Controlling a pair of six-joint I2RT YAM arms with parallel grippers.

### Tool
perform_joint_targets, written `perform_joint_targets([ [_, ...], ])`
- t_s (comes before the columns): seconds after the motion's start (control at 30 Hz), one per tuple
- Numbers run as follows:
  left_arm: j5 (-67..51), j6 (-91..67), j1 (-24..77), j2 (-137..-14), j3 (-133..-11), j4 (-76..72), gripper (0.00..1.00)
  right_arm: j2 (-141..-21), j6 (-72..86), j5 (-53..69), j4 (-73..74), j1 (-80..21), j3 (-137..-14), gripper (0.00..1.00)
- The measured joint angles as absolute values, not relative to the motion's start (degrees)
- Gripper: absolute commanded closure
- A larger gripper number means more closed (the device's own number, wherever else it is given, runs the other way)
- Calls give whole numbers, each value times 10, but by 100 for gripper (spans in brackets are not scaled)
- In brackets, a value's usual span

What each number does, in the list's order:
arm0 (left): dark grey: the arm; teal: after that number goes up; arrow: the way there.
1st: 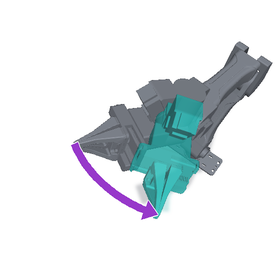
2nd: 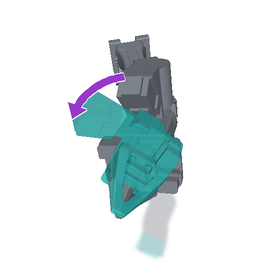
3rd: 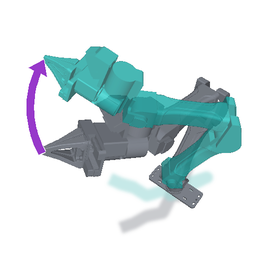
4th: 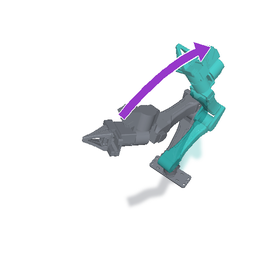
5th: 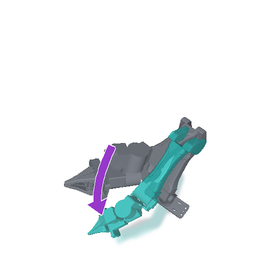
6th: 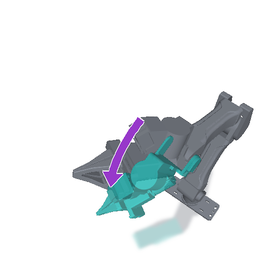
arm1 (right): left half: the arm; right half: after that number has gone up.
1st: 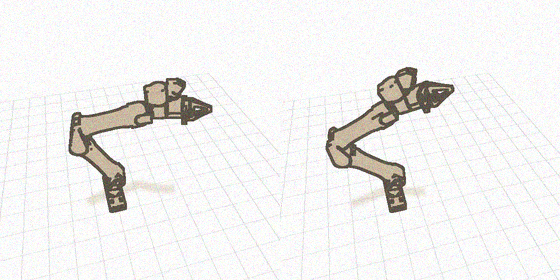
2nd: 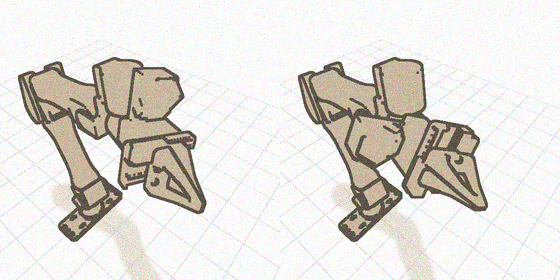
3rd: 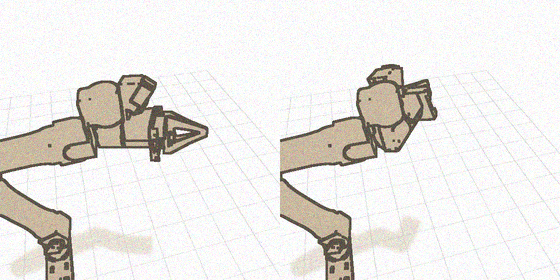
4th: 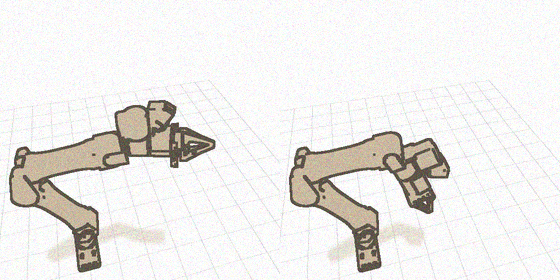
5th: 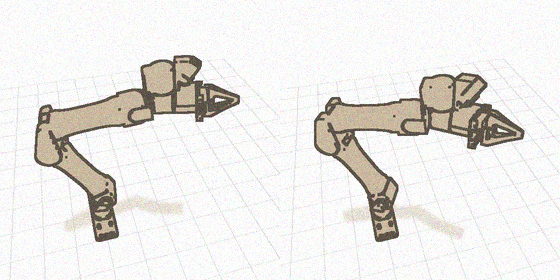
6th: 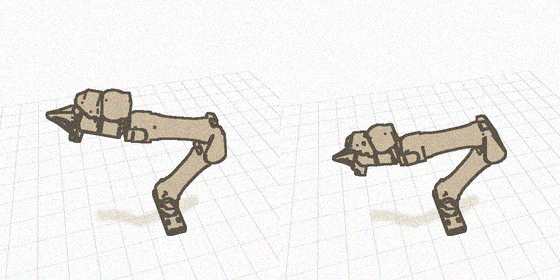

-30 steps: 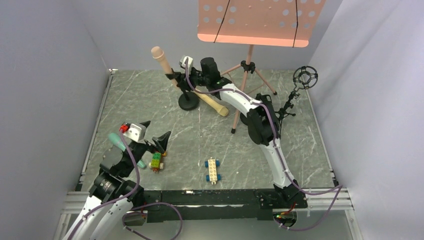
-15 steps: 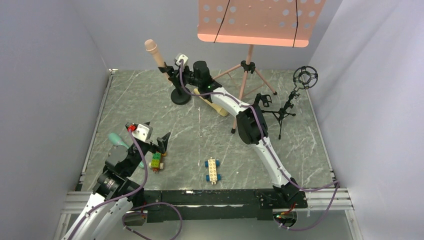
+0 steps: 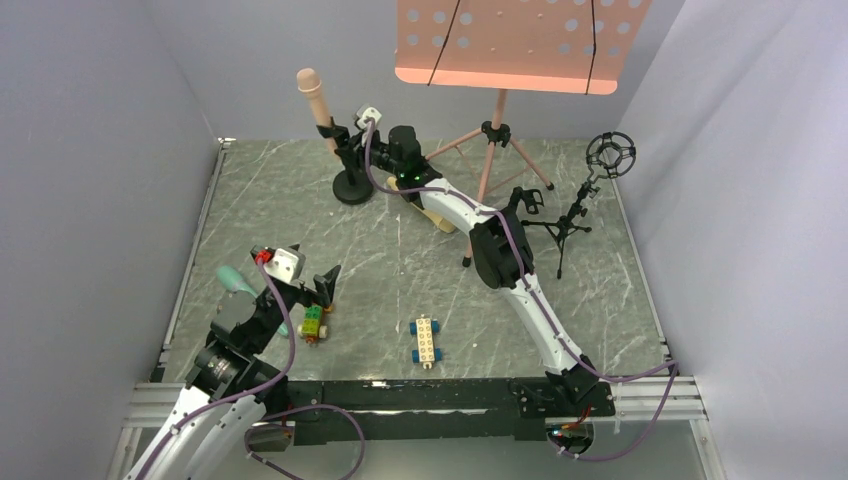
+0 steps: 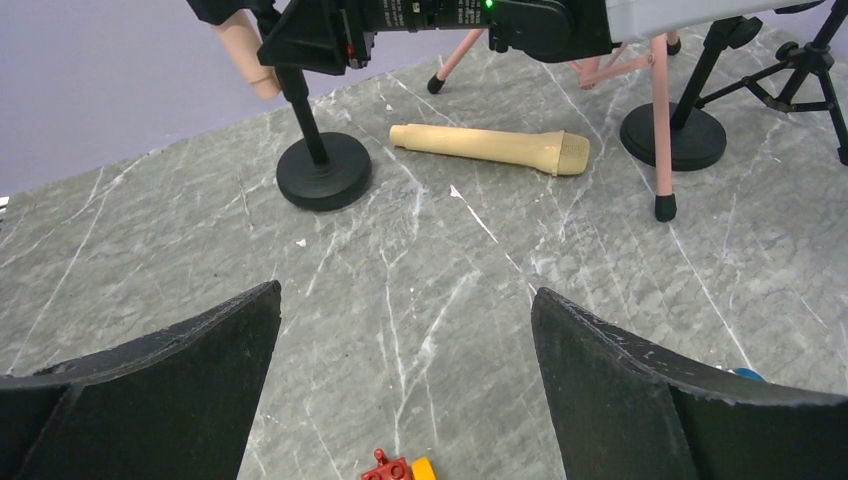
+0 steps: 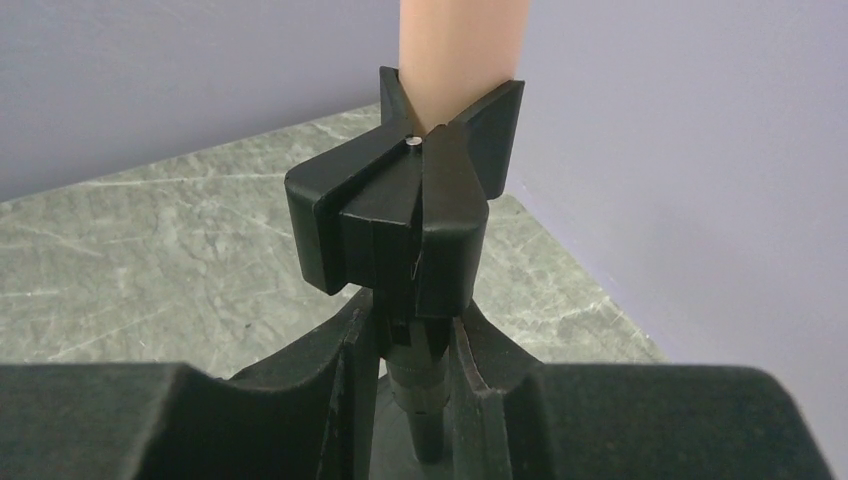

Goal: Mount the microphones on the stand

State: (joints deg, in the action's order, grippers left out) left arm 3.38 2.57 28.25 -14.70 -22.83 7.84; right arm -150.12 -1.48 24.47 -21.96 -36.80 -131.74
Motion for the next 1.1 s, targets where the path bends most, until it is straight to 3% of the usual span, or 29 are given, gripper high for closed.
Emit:
perform_joint_targets([
  [0.27, 38, 23, 283, -136, -228, 79, 1, -1501, -4, 244, -245, -365, -1282, 76],
  [0.37, 38, 23, 283, -137, -228, 79, 1, -1501, -1, 245, -253, -363, -1277, 60],
  [0.5, 38, 23, 283, -137, -228, 78, 1, -1499, -1, 249, -255, -362, -1270, 50],
  [0.6, 39, 23, 283, -137, -228, 75, 1, -1499, -2, 261, -253, -362, -1263, 37],
  [0.77, 38, 23, 283, -137, -228, 72, 1, -1490, -6, 270, -234, -362, -1255, 2],
  [1.1, 38, 13, 283, -111, -236, 92, 1, -1382, -24, 292, -150, -356, -1187, 0],
])
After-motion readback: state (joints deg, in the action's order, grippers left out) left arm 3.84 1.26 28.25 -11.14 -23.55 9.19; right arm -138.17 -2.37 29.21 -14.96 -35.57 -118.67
